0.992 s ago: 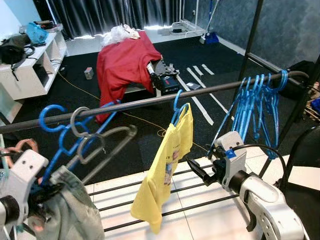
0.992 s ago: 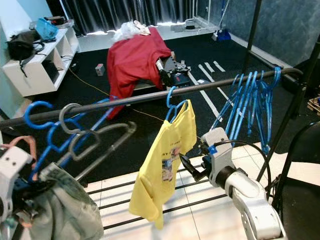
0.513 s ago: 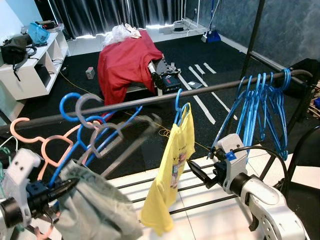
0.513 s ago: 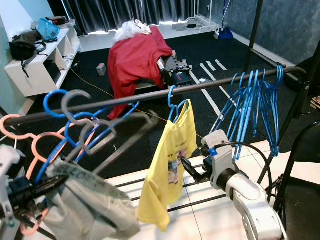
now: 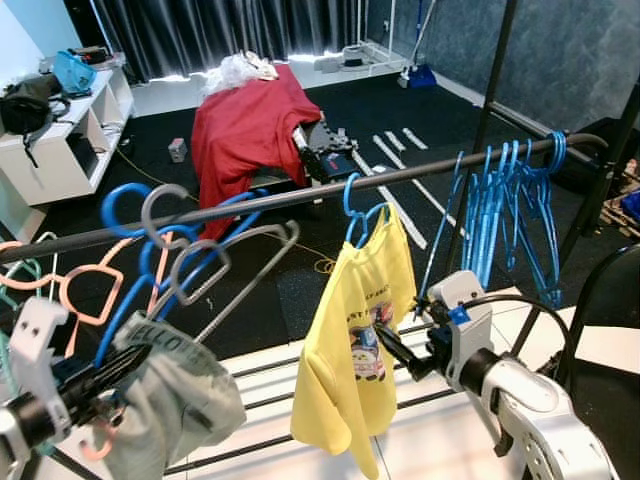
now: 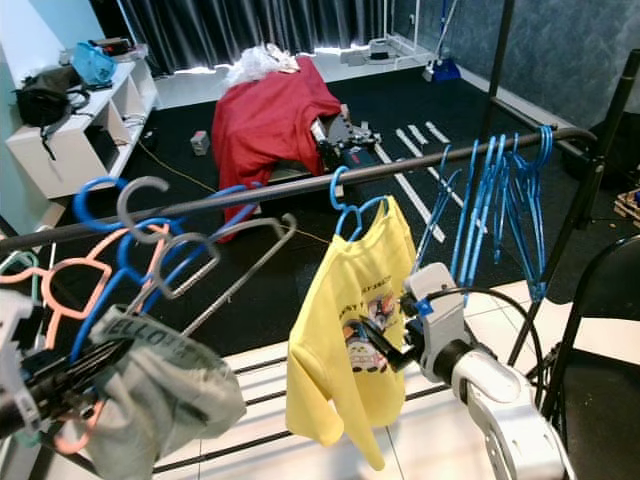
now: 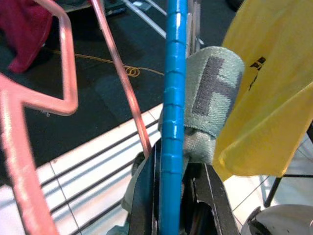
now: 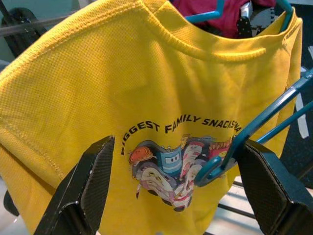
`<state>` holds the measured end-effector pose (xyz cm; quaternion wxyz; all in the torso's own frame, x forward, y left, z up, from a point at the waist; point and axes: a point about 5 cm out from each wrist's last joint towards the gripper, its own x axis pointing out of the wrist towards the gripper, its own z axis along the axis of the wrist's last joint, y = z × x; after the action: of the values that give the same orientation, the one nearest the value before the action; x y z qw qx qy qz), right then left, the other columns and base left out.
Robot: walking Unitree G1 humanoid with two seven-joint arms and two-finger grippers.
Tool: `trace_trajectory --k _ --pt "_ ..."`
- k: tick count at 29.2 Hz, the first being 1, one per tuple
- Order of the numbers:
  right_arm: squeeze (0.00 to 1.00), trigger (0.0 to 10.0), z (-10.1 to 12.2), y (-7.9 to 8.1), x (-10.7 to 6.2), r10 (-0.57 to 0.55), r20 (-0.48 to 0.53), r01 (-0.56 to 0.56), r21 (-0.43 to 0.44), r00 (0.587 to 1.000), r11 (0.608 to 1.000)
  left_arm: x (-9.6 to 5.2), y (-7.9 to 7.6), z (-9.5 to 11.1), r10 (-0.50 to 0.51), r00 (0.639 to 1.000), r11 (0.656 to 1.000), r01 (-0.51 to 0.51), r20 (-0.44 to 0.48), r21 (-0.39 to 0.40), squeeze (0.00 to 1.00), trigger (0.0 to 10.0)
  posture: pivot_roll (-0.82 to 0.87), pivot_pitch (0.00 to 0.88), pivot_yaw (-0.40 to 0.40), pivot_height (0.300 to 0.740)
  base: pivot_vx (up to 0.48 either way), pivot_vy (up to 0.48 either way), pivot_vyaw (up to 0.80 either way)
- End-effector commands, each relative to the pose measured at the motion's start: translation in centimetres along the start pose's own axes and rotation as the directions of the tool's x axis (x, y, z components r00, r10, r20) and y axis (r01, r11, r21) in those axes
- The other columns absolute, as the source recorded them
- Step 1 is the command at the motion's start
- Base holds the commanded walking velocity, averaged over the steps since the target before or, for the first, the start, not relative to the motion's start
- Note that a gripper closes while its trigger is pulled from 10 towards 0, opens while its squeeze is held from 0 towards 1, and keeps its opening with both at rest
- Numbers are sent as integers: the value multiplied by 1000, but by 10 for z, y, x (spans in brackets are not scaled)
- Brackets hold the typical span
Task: Hang hanger
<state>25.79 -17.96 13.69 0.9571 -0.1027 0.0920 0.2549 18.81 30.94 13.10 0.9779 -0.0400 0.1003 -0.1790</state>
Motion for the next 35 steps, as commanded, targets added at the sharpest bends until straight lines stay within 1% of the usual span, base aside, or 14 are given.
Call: trace_trajectory --k 1,2,4,5,7,8,11,14,16,19,22,25,30,35 --pt "0 10000 -1 3 2 17 -1 -17 1 1000 1000 -13 10 15 48 992 999 -46 116 -20 0 9137 -134 5 83 740 0 0 0" --pt "0 10000 -1 3 2 17 -1 -17 -1 1000 1000 -16 12 23 48 984 999 -43 170 -33 0 9255 -134 9 84 740 0 0 0" --pt "0 10000 -1 3 2 17 -1 -17 -1 1000 1000 -16 12 23 48 984 999 -43 170 -33 0 9255 -134 9 84 740 0 0 0" --pt "0 10000 -1 2 2 16 -1 -16 -2 1000 1000 -19 12 30 41 975 998 -31 219 -47 0 9294 -134 9 84 740 0 0 0" --pt "0 10000 -1 2 2 15 0 -15 -2 1000 1000 -23 7 35 -20 966 998 35 259 -53 0 10000 -136 10 82 740 0 0 0" --pt "0 10000 -1 1 2 15 -1 -15 -3 1000 1000 -25 3 33 -60 967 996 74 248 -47 0 10000 -140 11 84 740 0 0 0" --pt "0 10000 -1 1 2 14 -1 -14 -3 1000 1000 -27 1 31 -84 968 994 97 236 -42 0 10000 -140 11 84 740 0 0 0" --pt "0 10000 -2 1 1 9 -4 -9 -2 1000 1000 -35 -19 21 -268 946 958 282 184 -59 0 10000 -142 15 86 740 0 0 0" --pt "0 10000 -2 1 0 8 -5 -8 -1 1000 1000 -36 -23 19 -290 940 949 306 178 -72 0 10000 -141 18 87 740 0 0 0" --pt "0 10000 -2 1 0 8 -5 -8 -1 1000 1000 -36 -23 19 -290 940 949 306 178 -72 0 10000 -141 18 87 740 0 0 0" --pt "0 10000 -2 1 1 6 -4 -6 0 1000 1000 -22 -38 3 -337 938 935 344 84 -81 0 10000 -136 16 84 740 0 0 0" --pt "0 10000 -1 0 2 6 -2 -6 1 1000 1000 -14 -46 -1 -355 933 931 359 67 -63 0 10000 -137 16 84 740 0 0 0" --pt "0 10000 -1 0 2 4 -2 -4 2 1000 1000 -6 -43 3 -325 942 945 327 80 -14 0 10000 -138 17 86 740 -357 0 0" --pt "0 10000 -1 0 2 2 -2 -2 2 1000 1000 -3 -41 4 -312 946 950 313 83 -2 0 10000 -138 17 86 740 -391 0 0"
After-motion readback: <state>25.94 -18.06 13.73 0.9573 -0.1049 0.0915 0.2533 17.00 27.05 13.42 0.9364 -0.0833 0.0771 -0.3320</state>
